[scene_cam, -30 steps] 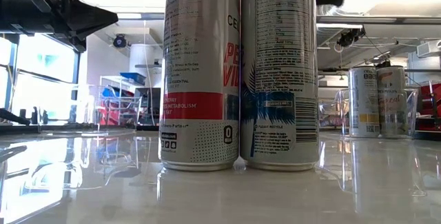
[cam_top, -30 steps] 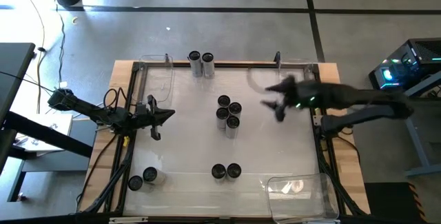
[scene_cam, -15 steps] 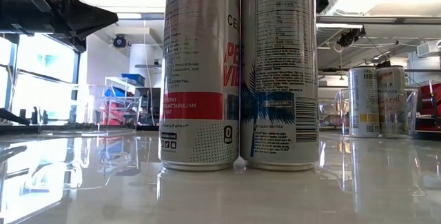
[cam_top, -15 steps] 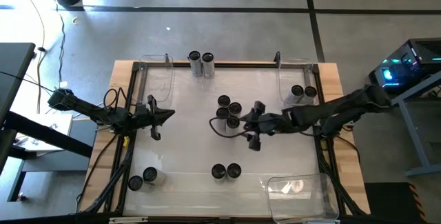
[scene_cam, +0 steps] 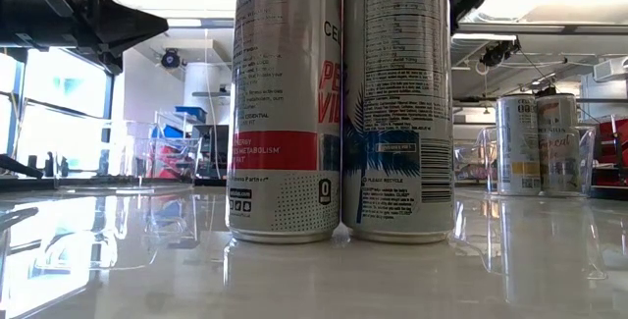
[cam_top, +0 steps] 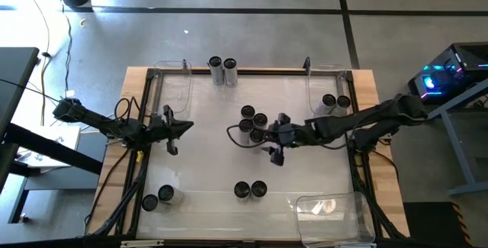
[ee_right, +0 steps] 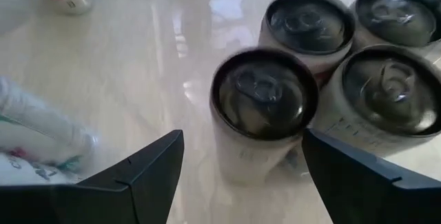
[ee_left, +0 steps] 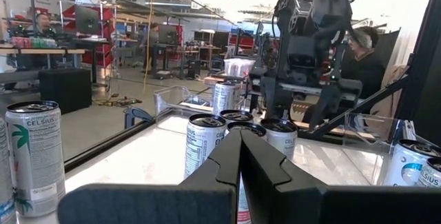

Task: Sort soda cans
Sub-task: Put the yellow soda can into the top right transparent bin

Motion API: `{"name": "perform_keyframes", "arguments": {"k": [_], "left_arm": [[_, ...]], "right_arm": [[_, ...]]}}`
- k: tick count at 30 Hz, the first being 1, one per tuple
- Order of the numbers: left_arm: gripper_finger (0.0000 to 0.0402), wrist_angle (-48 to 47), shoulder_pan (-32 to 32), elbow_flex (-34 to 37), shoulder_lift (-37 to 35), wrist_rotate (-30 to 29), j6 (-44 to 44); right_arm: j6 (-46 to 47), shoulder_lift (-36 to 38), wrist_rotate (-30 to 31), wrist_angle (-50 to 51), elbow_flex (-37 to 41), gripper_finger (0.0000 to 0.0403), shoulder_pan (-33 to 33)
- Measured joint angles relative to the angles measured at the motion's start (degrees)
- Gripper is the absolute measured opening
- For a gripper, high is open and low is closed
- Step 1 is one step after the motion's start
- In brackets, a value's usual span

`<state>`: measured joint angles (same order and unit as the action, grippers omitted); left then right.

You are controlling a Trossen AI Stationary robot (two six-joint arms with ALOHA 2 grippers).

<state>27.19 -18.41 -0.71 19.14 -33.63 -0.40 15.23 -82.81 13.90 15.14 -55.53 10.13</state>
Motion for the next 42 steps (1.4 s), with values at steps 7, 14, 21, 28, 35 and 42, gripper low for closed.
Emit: {"name": "perform_keyframes", "arguments": {"k": [7,14,21,28,35,42], "left_arm": [[0.0,0.09,0.0,0.0,0.0,-0.1,0.01],[0.0,0.08,0.0,0.0,0.0,-0.09,0.01],[0.0,0.09,0.0,0.0,-0.01,-0.09,0.01],[0.0,0.1,0.02,0.0,-0.01,-0.09,0.01],[0.0,0.1,0.0,0.0,0.0,-0.09,0.01],[0.0,0.12,0.0,0.0,-0.02,-0.06,0.01]], "right_arm": [[1.9,0.93,-8.5,-0.82,0.05,0.0291,0.18],[-0.11,0.99,-15.01,-4.17,0.07,0.0291,0.19],[-3.82,1.01,-13.91,-7.1,0.07,0.0291,0.16],[-8.24,1.04,-4.97,-9.82,0.07,0.0291,-0.09],[-8.23,0.52,-3.48,-9.51,0.07,0.0291,-0.49],[-8.62,-4.29,-3.51,-11.39,-0.11,0.0291,-0.54]]}}
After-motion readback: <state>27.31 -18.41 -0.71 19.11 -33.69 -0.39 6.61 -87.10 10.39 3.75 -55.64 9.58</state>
